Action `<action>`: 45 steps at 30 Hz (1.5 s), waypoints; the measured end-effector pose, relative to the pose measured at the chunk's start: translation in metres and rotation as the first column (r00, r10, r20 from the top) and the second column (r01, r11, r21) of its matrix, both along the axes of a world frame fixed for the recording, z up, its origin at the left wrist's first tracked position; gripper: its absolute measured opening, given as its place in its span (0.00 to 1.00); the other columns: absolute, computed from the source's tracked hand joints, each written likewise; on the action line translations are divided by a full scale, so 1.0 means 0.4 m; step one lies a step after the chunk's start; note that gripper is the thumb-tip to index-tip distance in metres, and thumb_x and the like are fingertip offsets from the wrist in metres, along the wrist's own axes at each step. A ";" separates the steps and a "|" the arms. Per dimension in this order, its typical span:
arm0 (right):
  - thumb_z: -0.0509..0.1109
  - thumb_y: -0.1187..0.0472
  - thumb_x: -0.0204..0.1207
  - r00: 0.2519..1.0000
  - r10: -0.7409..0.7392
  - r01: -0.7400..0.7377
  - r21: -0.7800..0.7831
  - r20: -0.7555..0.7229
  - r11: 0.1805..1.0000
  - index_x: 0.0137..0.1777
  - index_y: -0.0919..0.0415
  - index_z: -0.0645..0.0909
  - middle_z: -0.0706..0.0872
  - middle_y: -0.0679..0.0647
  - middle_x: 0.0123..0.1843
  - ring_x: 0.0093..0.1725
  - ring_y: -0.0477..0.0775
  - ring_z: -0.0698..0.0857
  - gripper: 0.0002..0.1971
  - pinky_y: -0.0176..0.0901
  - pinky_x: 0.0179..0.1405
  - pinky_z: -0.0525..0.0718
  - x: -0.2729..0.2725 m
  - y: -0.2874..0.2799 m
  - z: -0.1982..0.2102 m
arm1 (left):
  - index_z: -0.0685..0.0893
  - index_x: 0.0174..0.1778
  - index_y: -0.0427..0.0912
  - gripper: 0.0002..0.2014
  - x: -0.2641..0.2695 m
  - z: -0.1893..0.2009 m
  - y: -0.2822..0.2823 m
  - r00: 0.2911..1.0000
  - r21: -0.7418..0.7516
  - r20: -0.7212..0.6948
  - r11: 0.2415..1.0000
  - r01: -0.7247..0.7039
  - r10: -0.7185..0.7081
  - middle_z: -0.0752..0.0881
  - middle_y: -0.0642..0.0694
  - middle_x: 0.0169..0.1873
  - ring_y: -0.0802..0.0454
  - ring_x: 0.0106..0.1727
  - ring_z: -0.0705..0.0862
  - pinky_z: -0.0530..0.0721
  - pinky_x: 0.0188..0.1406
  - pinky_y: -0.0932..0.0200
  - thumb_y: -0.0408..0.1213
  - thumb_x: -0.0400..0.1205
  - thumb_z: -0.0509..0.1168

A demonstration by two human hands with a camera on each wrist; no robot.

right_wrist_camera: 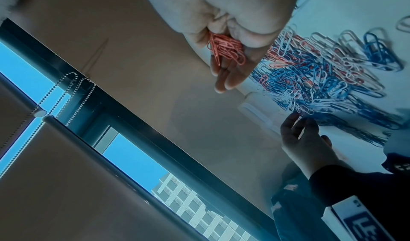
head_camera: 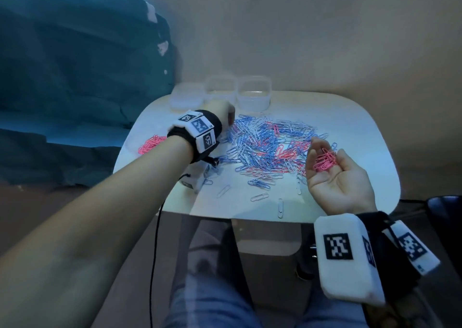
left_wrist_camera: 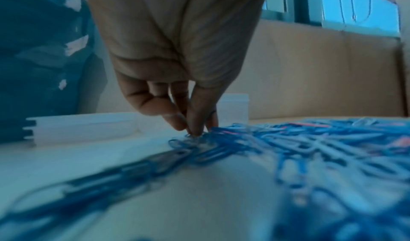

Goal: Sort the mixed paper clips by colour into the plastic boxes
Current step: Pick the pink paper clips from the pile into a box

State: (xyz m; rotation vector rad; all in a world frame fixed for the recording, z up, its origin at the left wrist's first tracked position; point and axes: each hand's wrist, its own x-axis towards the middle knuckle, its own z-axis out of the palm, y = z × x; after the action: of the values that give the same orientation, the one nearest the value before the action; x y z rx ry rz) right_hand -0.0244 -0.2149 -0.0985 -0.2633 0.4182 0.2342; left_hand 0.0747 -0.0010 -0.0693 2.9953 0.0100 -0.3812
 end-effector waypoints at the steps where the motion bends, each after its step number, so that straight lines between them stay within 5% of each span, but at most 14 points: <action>1: 0.48 0.54 0.85 1.000 0.008 -0.008 0.001 -0.001 1.000 0.47 0.67 0.77 0.88 0.56 0.31 0.30 0.49 0.89 0.20 0.36 0.28 0.87 0.001 0.004 -0.002 | 0.85 0.53 0.39 0.13 0.004 0.000 0.004 1.000 0.033 -0.010 0.999 0.024 -0.024 0.84 0.40 0.56 0.42 0.56 0.82 0.74 0.46 0.59 0.22 0.76 0.64; 12: 0.49 0.55 0.85 0.998 0.064 -0.064 -0.031 -0.017 0.997 0.40 0.66 0.78 0.88 0.59 0.37 0.32 0.50 0.89 0.22 0.36 0.30 0.88 -0.001 0.044 -0.009 | 0.85 0.55 0.40 0.12 0.023 -0.011 0.005 0.989 0.019 0.035 0.990 0.141 -0.142 0.83 0.41 0.57 0.44 0.55 0.80 0.72 0.45 0.59 0.34 0.76 0.71; 20: 0.49 0.54 0.85 0.997 0.069 -0.070 -0.051 -0.024 0.996 0.38 0.67 0.79 0.89 0.59 0.36 0.31 0.49 0.89 0.23 0.36 0.28 0.87 -0.001 0.033 -0.011 | 0.82 0.60 0.43 0.18 0.034 -0.011 0.013 0.985 -0.116 -0.096 0.984 0.132 -0.144 0.81 0.48 0.44 0.52 0.44 0.77 0.71 0.31 0.69 0.24 0.76 0.66; 26: 0.49 0.54 0.85 0.997 0.080 -0.080 -0.043 -0.021 0.996 0.40 0.65 0.78 0.89 0.58 0.35 0.31 0.49 0.89 0.21 0.34 0.30 0.87 -0.003 0.039 -0.018 | 0.82 0.43 0.43 0.09 0.014 -0.016 0.021 0.977 -0.072 -0.004 0.974 0.214 -0.215 0.78 0.48 0.37 0.51 0.41 0.75 0.67 0.29 0.65 0.42 0.75 0.73; 30: 0.48 0.54 0.84 0.995 0.097 -0.098 -0.050 -0.019 0.994 0.41 0.65 0.78 0.89 0.57 0.35 0.31 0.48 0.89 0.21 0.34 0.30 0.87 -0.008 0.042 -0.023 | 0.87 0.45 0.37 0.07 0.007 -0.022 0.016 0.981 -0.067 -0.020 0.979 0.193 -0.195 0.81 0.47 0.37 0.52 0.41 0.76 0.67 0.28 0.70 0.36 0.75 0.72; 33: 0.48 0.54 0.85 0.995 0.100 -0.101 -0.056 -0.022 0.993 0.42 0.65 0.78 0.89 0.57 0.35 0.31 0.48 0.89 0.21 0.33 0.30 0.87 -0.010 0.043 -0.022 | 0.82 0.36 0.43 0.04 -0.004 -0.031 0.014 0.990 -0.085 -0.052 0.988 0.127 -0.132 0.79 0.50 0.30 0.51 0.40 0.77 0.69 0.28 0.68 0.35 0.76 0.70; 36: 0.49 0.54 0.85 0.994 0.107 -0.108 -0.062 -0.024 0.992 0.42 0.65 0.78 0.89 0.57 0.35 0.31 0.48 0.89 0.21 0.33 0.30 0.87 -0.012 0.044 -0.018 | 0.80 0.38 0.42 0.04 -0.017 -0.030 0.017 0.991 -0.094 -0.067 0.990 0.107 -0.114 0.79 0.49 0.30 0.51 0.38 0.76 0.70 0.28 0.66 0.36 0.77 0.67; 45: 0.49 0.53 0.85 0.995 0.102 -0.103 -0.063 -0.024 0.993 0.42 0.66 0.78 0.89 0.58 0.35 0.30 0.48 0.89 0.21 0.33 0.30 0.87 -0.015 0.040 -0.016 | 0.77 0.35 0.45 0.08 -0.030 0.004 0.084 0.994 -0.343 -0.065 0.937 0.065 -0.092 0.81 0.55 0.31 0.54 0.36 0.77 0.73 0.38 0.63 0.32 0.80 0.66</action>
State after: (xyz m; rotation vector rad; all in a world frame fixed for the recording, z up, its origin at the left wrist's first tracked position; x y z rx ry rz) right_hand -0.0306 -0.1988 -0.1050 -0.3458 0.4339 0.3248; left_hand 0.0628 0.0328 -0.0677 2.6423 -0.1531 -0.4589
